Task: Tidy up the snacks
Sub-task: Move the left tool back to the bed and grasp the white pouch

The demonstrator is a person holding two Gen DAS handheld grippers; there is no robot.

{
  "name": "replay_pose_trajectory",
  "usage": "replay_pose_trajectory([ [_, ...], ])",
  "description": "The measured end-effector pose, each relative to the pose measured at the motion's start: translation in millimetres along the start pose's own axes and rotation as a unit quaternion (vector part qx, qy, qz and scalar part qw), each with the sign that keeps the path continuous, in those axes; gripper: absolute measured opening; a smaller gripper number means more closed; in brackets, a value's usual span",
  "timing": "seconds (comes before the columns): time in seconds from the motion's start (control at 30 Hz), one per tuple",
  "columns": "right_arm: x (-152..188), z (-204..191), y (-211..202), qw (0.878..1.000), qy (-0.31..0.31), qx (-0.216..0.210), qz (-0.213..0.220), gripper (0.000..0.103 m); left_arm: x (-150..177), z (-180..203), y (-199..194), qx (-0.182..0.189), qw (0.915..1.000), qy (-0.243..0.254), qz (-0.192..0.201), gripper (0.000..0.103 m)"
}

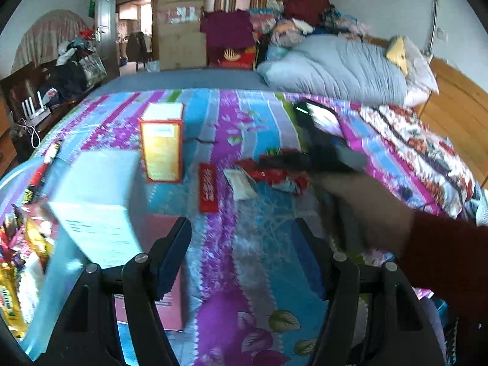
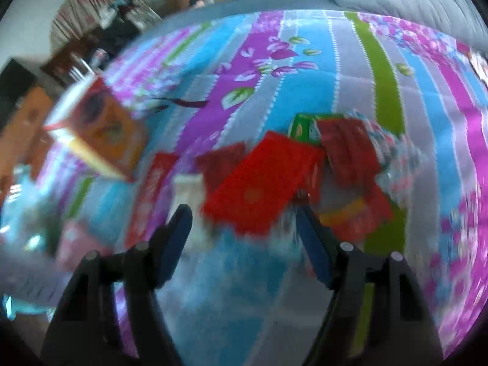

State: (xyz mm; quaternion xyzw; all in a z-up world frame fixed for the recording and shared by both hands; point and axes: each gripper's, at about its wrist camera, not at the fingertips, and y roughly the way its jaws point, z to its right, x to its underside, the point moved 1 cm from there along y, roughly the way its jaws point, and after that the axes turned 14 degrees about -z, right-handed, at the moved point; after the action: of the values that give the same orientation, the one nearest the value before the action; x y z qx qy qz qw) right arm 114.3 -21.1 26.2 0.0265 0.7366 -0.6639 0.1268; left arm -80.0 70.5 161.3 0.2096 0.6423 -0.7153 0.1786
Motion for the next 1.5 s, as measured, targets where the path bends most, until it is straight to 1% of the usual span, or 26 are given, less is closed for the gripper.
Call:
replay_pose_trajectory([
  [0.07, -7.1, 1.9, 16.6, 1.000, -0.006, 0.018, -0.008, 0.072, 1.2, 2.4, 13.2, 0.003, 0.9999, 0.003, -0.012, 0.069],
  [0.13, -6.1, 7.0, 18.0, 1.000, -0.015, 0.016, 0.005, 0.066, 0.3, 7.0, 26.0, 0.001, 0.9997, 0.008, -0.022, 0.069],
  [0.2, 3.8, 12.1, 7.4, 0.999, -0.026, 0.001, 0.022, 0.061, -0.4, 7.7, 34.0, 0.002, 0.9996, 0.009, -0.025, 0.069],
  [0.27, 16.1, 13.4, -10.6, 0.998, -0.040, -0.024, 0.045, 0.058, -3.6, 5.9, 47.7, 0.007, 0.9995, 0.003, -0.030, 0.069],
  [0.37, 49.8, 16.0, -46.3, 0.993, -0.066, -0.051, 0.084, 0.057, -9.3, 0.0, 72.0, 0.017, 0.9986, -0.015, -0.047, 0.069],
  [0.4, 60.2, 19.2, -55.1, 0.992, -0.068, -0.059, 0.092, 0.056, -12.3, -0.8, 81.0, 0.020, 0.9984, -0.021, -0.048, 0.069],
  [0.43, 78.0, 24.6, -63.9, 0.991, -0.066, -0.067, 0.096, 0.056, -14.9, -1.7, 87.6, 0.021, 0.9983, -0.024, -0.049, 0.069],
  [0.47, 88.2, 28.2, -67.0, 0.991, -0.062, -0.072, 0.095, 0.056, -18.8, -3.1, 96.5, 0.022, 0.9980, -0.028, -0.052, 0.069],
  [0.5, 107.6, 35.7, -70.6, 0.991, -0.054, -0.081, 0.093, 0.056, -23.3, -4.3, 106.9, 0.024, 0.9976, -0.033, -0.056, 0.068],
  [0.53, 123.6, 41.9, -71.8, 0.991, -0.048, -0.085, 0.089, 0.056, -30.1, -6.3, 119.3, 0.029, 0.9970, -0.038, -0.061, 0.062],
  [0.57, 131.2, 43.8, -72.1, 0.992, -0.043, -0.085, 0.085, 0.055, -37.7, -8.4, 133.3, 0.035, 0.9961, -0.044, -0.068, 0.060],
  [0.6, 145.8, 48.3, -70.5, 0.992, -0.039, -0.087, 0.077, 0.051, -41.3, -9.8, 141.2, 0.038, 0.9954, -0.049, -0.073, 0.057],
  [0.63, 159.1, 52.8, -67.7, 0.993, -0.033, -0.085, 0.069, 0.051, -48.7, -12.3, 155.9, 0.040, 0.9943, -0.059, -0.080, 0.055],
  [0.7, 174.1, 59.6, -60.0, 0.995, -0.026, -0.084, 0.055, 0.051, -56.3, -11.6, 171.7, 0.039, 0.9939, -0.063, -0.081, 0.052],
  [0.8, 184.1, 66.4, -51.7, 0.996, -0.022, -0.075, 0.043, 0.053, -65.4, -5.7, 199.2, 0.031, 0.9934, -0.060, -0.093, 0.052],
  [0.9, 184.4, 73.2, -47.1, 0.995, -0.013, -0.089, 0.044, 0.054, -70.1, 2.0, 211.7, 0.023, 0.9938, -0.053, -0.095, 0.052],
  [0.93, 184.3, 73.7, -46.6, 0.995, -0.013, -0.093, 0.047, 0.057, -72.6, 4.2, 215.7, 0.011, 0.9945, -0.050, -0.091, 0.052],
  [1.03, 186.1, 76.3, -42.9, 0.994, -0.013, -0.100, 0.053, 0.057, -79.0, 3.8, 225.9, -0.020, 0.9944, -0.058, -0.087, 0.053],
  [1.1, 186.7, 76.2, -41.8, 0.993, -0.013, -0.103, 0.057, 0.058, -83.9, 1.8, 228.6, -0.033, 0.9945, -0.062, -0.077, 0.057],
  [1.17, 187.1, 77.5, -41.3, 0.992, -0.010, -0.109, 0.059, 0.058, -88.8, 2.9, 234.5, -0.049, 0.9944, -0.052, -0.078, 0.057],
  [1.2, 187.9, 77.9, -41.5, 0.992, -0.010, -0.110, 0.061, 0.058, -89.5, 3.7, 238.8, -0.058, 0.9938, -0.044, -0.083, 0.053],
  [1.23, 187.3, 77.6, -41.2, 0.992, -0.010, -0.109, 0.062, 0.058, -89.8, 3.7, 239.5, -0.064, 0.9935, -0.044, -0.084, 0.042],
  [1.27, 187.8, 77.5, -41.6, 0.992, -0.010, -0.108, 0.063, 0.058, -89.4, 4.1, 237.6, -0.068, 0.9934, -0.041, -0.084, 0.042],
  [1.33, 189.5, 77.5, -43.9, 0.992, -0.008, -0.105, 0.066, 0.058, -86.9, 6.9, 231.6, -0.063, 0.9937, -0.033, -0.086, 0.038],
  [1.5, 189.5, 73.1, -47.9, 0.992, -0.005, -0.101, 0.073, 0.058, -61.6, 17.2, 196.8, -0.040, 0.9960, -0.012, -0.079, 0.037],
])
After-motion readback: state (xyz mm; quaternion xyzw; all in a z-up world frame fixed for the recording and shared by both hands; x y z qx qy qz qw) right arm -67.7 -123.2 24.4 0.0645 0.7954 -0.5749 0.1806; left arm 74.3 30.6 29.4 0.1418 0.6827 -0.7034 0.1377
